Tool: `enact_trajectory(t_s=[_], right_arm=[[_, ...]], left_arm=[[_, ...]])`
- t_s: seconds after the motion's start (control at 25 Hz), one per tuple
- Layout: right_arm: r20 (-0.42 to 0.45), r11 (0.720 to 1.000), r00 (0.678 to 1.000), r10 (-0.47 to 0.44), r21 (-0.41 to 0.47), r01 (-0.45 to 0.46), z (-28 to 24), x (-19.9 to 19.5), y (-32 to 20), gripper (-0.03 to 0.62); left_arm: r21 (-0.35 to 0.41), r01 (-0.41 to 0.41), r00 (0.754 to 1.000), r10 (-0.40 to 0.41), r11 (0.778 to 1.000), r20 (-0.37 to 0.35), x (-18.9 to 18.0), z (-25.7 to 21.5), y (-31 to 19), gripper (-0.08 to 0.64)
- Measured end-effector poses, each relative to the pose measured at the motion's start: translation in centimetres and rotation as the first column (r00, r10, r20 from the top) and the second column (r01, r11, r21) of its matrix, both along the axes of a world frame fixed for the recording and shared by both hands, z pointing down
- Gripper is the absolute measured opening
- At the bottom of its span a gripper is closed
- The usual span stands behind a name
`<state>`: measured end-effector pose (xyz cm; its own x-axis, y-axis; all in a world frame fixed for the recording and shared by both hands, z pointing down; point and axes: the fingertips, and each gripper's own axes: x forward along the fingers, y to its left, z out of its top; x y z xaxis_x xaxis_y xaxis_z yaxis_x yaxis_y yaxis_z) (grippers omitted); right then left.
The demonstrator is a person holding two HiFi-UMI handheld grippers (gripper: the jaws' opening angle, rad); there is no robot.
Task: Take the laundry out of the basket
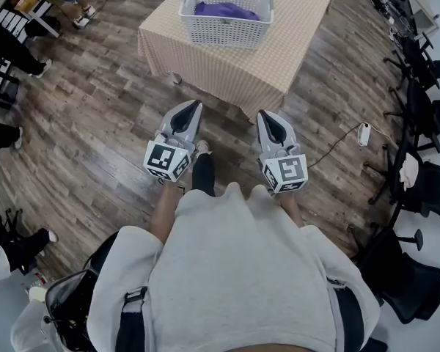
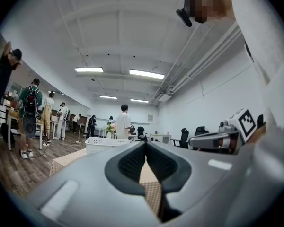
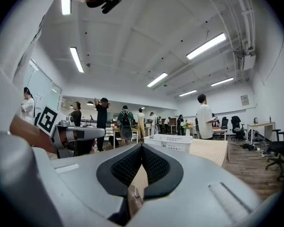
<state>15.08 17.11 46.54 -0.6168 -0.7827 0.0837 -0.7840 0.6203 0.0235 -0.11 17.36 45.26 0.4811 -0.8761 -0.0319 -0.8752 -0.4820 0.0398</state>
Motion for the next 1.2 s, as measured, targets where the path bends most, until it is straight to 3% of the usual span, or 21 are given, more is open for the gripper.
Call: enact_trajectory(t_s=[0.68,0.96,1.2], right_arm=[[-0.087,0.997,0.994,0.072,-0.004,-0.073,-2.1,-10.5,-20.0,-0.003],[-0.097,0.995,0.991,0.094,-0.015,-0.096,-2.0,-13.1,-24.1,-0.003],[-0.101,0.993,0.988,0.114,-0.021,-0.116,-1.8,-13.1,-26.1,-0.003]], left_arm=[[0.033,-0.033,0.998,0.035,0.999,-0.054,-10.6,-2.8,-19.4,0.009],[0.024,-0.047,0.996,0.048,0.999,-0.072,-13.3,-2.4,-23.6,0.009],[0.001,-0.060,0.995,0.060,0.998,-0.076,-13.6,-1.4,-26.1,0.009]])
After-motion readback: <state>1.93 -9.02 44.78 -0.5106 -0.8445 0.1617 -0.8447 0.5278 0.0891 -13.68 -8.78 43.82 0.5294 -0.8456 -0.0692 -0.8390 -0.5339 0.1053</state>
